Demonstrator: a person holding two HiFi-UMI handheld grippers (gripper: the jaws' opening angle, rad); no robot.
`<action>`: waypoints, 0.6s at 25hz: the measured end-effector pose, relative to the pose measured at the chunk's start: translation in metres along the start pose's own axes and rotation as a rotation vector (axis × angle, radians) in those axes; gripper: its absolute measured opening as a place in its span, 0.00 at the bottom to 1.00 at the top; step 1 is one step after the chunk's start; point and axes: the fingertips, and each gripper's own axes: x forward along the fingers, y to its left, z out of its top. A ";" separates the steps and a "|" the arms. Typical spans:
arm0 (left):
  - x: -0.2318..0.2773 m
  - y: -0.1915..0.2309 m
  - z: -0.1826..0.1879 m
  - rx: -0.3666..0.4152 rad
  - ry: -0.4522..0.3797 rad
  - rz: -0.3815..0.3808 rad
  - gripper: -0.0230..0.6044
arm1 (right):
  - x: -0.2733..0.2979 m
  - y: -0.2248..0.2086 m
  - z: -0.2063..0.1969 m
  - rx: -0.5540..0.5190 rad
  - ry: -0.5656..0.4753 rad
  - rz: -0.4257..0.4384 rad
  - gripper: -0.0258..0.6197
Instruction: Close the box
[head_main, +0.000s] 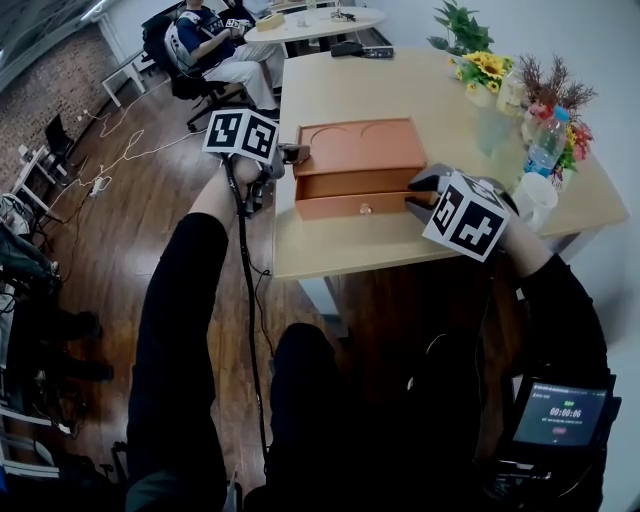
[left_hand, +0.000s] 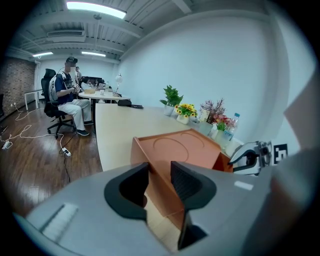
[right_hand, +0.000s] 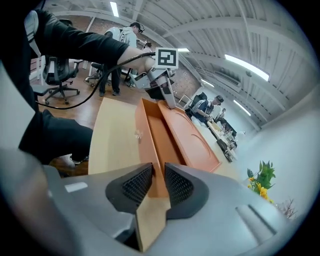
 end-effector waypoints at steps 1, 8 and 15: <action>0.000 0.000 0.000 -0.001 0.000 -0.002 0.23 | 0.003 -0.004 0.001 -0.003 -0.006 -0.012 0.16; -0.003 -0.001 0.000 -0.005 -0.010 -0.010 0.23 | -0.024 -0.025 0.005 0.119 -0.168 -0.172 0.19; 0.000 0.002 0.000 -0.017 -0.037 -0.014 0.23 | -0.026 -0.018 -0.031 0.536 -0.228 -0.162 0.45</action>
